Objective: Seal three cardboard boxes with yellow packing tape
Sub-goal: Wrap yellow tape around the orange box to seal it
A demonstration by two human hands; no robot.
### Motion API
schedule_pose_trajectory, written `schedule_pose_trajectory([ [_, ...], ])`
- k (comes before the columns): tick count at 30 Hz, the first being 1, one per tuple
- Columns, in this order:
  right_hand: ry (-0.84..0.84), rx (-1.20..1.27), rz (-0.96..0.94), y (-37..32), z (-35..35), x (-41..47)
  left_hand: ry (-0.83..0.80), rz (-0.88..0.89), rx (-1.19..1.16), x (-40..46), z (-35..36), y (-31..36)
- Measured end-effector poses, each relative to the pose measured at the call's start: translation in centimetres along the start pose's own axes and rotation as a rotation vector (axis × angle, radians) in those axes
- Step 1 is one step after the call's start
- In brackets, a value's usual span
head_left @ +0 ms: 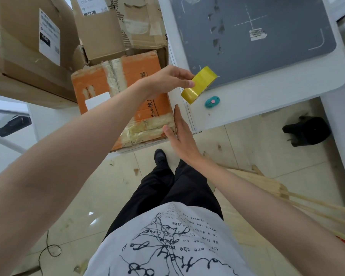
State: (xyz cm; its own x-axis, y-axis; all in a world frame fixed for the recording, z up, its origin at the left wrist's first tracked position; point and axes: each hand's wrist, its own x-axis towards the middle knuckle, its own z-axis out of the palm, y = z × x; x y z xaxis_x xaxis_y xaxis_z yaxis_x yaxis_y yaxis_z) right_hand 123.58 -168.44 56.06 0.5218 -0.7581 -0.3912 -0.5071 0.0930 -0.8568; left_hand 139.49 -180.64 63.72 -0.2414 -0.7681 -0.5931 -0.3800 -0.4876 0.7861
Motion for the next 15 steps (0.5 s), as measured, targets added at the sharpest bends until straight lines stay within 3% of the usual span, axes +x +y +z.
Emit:
schedule_pose_trajectory([
  [3,-0.036,-0.080,0.012,0.0,-0.7,0.0,0.009,0.015,-0.016,-0.4,0.0,0.4],
  [5,0.046,-0.029,0.065,-0.6,-2.2,0.1,0.028,0.027,-0.021,-0.8,-0.1,0.7],
  [8,0.520,0.123,0.013,-2.6,-5.4,0.3,0.045,0.027,0.025,-1.4,-0.8,1.7],
  [10,0.729,-0.017,-0.098,-4.0,-7.9,1.0,0.038,0.013,0.110,-2.0,-1.4,2.7],
  [12,0.668,-0.291,-0.193,-5.6,-10.1,2.1,0.021,0.003,0.208,-2.7,-1.8,3.9],
  [15,0.286,-0.470,-0.236,-7.8,-11.9,3.3,0.004,0.025,0.418,-3.9,-2.2,5.6],
])
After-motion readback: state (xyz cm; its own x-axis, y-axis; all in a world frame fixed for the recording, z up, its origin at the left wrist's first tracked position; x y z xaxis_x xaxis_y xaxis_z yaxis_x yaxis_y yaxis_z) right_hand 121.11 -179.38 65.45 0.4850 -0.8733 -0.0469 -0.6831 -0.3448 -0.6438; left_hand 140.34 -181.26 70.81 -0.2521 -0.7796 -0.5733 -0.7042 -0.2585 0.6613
